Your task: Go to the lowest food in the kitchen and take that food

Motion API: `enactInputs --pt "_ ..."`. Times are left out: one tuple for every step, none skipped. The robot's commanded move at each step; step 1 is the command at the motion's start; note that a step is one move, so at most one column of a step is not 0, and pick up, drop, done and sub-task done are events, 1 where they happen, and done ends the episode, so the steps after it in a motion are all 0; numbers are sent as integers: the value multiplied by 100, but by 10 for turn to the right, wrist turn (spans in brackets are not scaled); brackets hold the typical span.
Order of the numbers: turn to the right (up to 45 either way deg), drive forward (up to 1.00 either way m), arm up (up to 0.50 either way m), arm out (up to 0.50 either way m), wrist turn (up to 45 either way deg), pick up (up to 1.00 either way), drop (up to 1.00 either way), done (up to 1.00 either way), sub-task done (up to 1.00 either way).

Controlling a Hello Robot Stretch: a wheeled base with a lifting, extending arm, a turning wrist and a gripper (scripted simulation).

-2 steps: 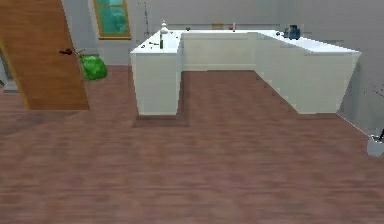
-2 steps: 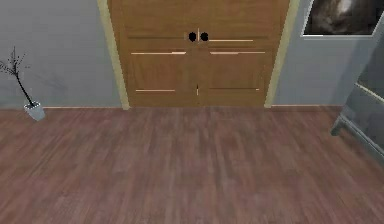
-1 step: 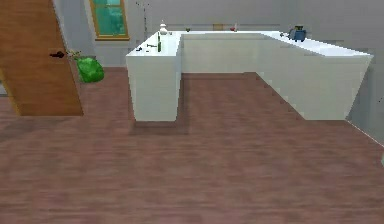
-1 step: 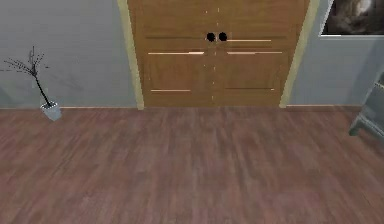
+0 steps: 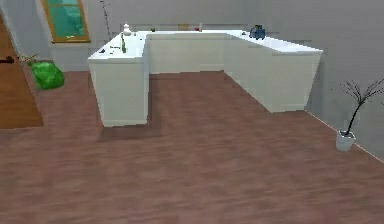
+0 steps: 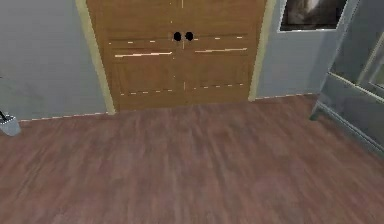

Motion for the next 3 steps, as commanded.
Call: enactInputs --pt "0 100 0 0 0 0 0 0 0" --pt "0 100 0 0 0 0 0 0 0" --pt "60 0 0 0 0 0 0 0 0"
